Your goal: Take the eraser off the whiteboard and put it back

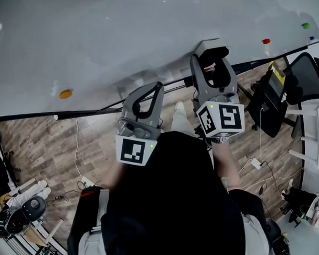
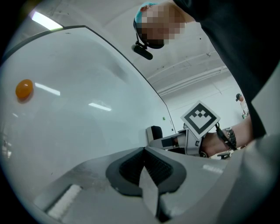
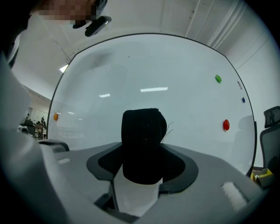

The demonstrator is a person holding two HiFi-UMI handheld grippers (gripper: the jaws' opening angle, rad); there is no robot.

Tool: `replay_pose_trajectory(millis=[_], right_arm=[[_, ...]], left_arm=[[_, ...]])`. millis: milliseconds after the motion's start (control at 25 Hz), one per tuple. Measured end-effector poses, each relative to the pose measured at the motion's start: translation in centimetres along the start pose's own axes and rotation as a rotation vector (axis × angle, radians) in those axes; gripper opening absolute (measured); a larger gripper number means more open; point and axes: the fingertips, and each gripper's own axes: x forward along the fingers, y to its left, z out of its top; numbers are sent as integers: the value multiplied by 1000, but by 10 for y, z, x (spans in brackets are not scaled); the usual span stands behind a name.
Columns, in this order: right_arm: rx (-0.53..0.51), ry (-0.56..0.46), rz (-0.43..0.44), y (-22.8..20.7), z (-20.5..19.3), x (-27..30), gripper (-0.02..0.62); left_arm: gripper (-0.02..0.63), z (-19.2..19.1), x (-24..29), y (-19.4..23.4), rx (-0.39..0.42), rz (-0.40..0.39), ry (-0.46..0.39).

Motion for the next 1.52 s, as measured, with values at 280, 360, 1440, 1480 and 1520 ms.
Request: replay_pose_trajectory(millis=[280, 360, 1440, 1480, 1520], right_arm=[[-8, -5, 6, 2, 1, 2, 235], [-11, -4, 8, 2, 2, 1, 238], [-42, 2, 11, -4, 9, -16, 227], [-44, 2, 9, -5, 10, -18, 227], [-45, 3, 7, -6, 10, -21, 227]], left_arm=[[2, 0, 0, 3, 7, 7, 4], [3, 0, -1, 3, 7, 10, 5], [2, 1, -7, -2, 5, 6, 5], [2, 1, -7, -3, 5, 3, 4], [2, 1, -8, -4, 5, 0, 3]])
